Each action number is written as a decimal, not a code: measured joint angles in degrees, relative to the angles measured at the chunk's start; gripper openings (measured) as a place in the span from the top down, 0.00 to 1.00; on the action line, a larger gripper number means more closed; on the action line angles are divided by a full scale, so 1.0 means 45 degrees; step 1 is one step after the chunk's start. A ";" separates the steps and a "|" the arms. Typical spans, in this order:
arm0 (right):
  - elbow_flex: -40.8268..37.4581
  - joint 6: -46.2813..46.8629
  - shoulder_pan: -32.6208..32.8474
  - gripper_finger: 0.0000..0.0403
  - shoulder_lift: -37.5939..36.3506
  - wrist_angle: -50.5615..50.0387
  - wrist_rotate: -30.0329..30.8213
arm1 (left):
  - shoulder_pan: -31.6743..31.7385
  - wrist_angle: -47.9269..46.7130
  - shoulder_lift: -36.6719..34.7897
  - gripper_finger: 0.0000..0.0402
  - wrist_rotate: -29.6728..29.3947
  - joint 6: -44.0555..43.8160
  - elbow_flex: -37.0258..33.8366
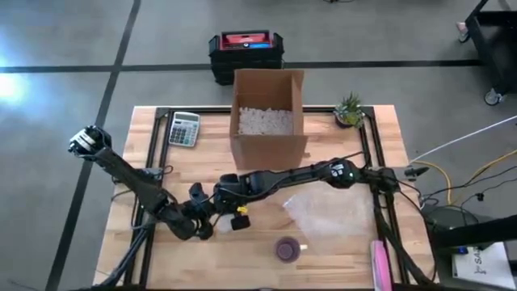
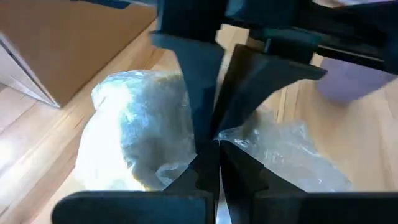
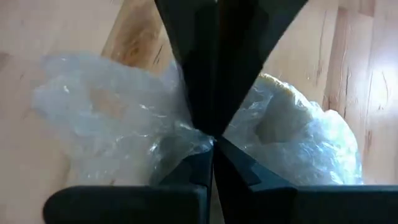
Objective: Wrap mug
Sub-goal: Wrap the yellow mug with bubble wrap
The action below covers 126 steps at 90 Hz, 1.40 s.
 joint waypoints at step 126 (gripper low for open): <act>-0.0032 0.0103 -0.0214 1.00 0.0610 0.0190 -0.0470 | 0.0603 -0.0308 -0.0629 1.00 0.0054 0.2718 0.0045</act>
